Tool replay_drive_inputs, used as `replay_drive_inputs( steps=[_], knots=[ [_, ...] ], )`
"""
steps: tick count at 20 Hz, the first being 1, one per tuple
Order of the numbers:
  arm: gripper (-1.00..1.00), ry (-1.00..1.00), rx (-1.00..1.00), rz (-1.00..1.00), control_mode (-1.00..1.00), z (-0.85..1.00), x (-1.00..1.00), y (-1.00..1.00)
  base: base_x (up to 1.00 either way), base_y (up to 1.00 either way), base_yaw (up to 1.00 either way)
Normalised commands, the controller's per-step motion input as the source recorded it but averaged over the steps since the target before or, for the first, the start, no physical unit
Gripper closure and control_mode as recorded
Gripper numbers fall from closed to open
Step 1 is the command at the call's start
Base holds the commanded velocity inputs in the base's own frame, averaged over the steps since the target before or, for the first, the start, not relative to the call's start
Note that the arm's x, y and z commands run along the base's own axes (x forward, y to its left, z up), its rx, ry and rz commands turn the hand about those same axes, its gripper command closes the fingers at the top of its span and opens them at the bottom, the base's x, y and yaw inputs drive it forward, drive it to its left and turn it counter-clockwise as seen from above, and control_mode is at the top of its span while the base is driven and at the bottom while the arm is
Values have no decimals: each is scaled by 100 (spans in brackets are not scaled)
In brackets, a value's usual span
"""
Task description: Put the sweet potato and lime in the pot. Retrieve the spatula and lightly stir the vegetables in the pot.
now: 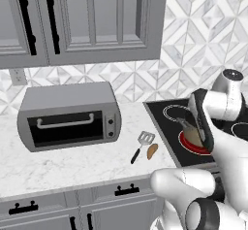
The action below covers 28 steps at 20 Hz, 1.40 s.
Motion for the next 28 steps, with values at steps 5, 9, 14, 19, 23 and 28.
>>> replay_drive_inputs(
  steps=[5, 9, 14, 19, 23, 28],
  knots=[
    [-100, 5, 0, 1, -100, 37, -77, 100, 0, 0, 0],
    [-100, 13, 0, 0, -100, 0, -26, 100, 0, 0, 0],
    [-100, 13, 0, 0, -100, -33, 29, 76, 0, 0, 0],
    [-100, 15, 0, 0, -100, -51, 65, 30, 0, 0, 0],
    [-100, 16, 0, 0, -100, -63, 62, 19, 0, 0, 0],
    [-100, 15, 2, 0, -100, -60, 45, 9, 0, 0, 0]
  ],
)
